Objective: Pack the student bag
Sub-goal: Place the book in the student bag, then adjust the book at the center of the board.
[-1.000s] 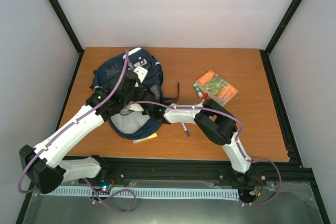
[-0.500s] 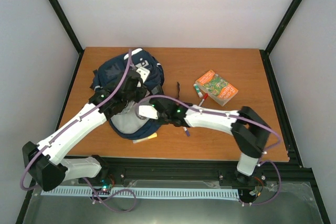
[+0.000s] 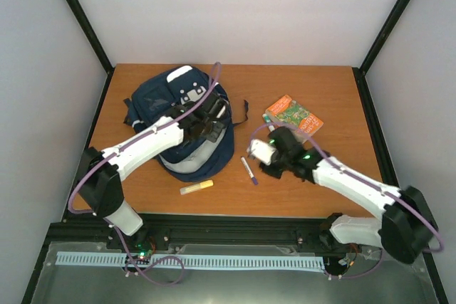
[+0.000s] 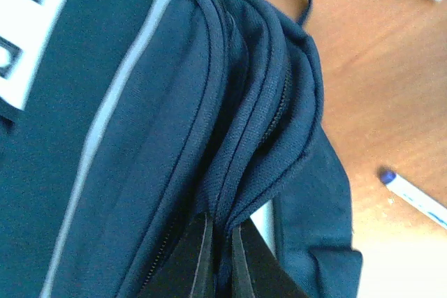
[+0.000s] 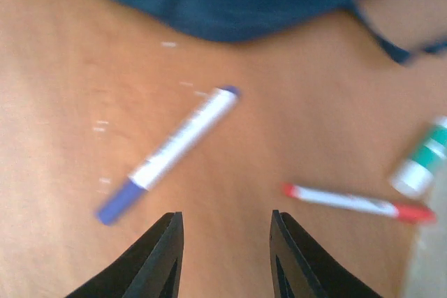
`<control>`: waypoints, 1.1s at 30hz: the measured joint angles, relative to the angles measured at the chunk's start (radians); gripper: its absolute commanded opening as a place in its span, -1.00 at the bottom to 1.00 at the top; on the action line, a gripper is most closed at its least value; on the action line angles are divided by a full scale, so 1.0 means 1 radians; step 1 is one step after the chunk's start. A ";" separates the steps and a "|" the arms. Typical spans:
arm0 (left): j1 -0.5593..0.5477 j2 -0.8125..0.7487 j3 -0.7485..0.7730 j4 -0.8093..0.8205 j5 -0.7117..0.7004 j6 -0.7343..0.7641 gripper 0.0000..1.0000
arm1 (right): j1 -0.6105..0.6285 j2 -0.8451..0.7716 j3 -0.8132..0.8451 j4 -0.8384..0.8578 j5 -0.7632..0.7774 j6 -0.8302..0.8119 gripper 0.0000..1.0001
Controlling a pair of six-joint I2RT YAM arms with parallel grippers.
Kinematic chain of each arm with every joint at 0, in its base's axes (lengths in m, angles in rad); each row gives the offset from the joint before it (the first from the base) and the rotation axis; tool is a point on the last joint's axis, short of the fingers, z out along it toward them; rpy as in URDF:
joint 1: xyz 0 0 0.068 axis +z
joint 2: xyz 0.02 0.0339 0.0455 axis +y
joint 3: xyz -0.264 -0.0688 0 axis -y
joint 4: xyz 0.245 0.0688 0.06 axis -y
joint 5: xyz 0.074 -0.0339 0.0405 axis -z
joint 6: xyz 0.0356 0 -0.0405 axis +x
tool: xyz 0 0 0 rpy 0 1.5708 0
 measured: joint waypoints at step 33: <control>-0.058 -0.144 -0.230 0.077 0.258 -0.223 0.25 | -0.719 0.312 0.180 0.041 -0.148 0.000 -0.21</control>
